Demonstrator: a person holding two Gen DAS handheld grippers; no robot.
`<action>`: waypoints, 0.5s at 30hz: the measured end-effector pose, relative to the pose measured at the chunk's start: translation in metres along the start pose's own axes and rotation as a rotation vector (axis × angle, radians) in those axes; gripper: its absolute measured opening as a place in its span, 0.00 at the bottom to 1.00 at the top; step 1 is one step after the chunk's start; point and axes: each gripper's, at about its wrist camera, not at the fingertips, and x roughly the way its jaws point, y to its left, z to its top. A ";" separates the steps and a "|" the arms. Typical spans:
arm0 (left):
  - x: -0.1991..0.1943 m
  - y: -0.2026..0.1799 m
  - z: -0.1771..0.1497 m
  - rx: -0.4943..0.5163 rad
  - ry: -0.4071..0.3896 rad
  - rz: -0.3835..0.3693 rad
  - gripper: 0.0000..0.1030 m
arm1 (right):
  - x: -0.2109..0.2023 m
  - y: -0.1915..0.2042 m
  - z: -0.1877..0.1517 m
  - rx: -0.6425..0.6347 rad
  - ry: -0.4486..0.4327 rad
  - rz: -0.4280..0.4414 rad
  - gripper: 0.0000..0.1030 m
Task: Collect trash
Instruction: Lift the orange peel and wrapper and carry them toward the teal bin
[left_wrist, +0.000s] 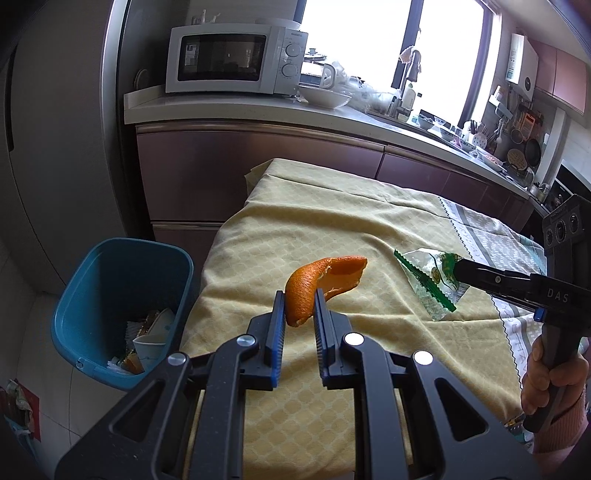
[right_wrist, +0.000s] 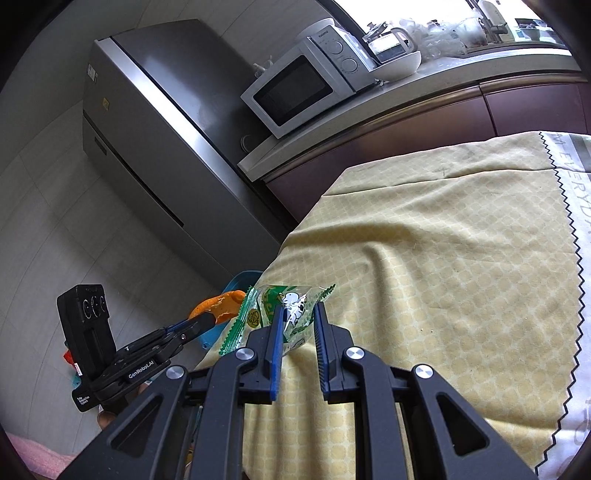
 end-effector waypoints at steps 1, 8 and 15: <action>-0.001 0.001 0.000 0.000 -0.002 0.004 0.15 | 0.001 0.001 0.000 0.000 0.001 0.002 0.14; -0.004 0.005 -0.001 -0.009 -0.009 0.019 0.15 | 0.007 0.005 0.002 -0.005 0.008 0.013 0.14; -0.006 0.011 -0.001 -0.020 -0.012 0.030 0.15 | 0.012 0.010 0.003 -0.014 0.016 0.024 0.14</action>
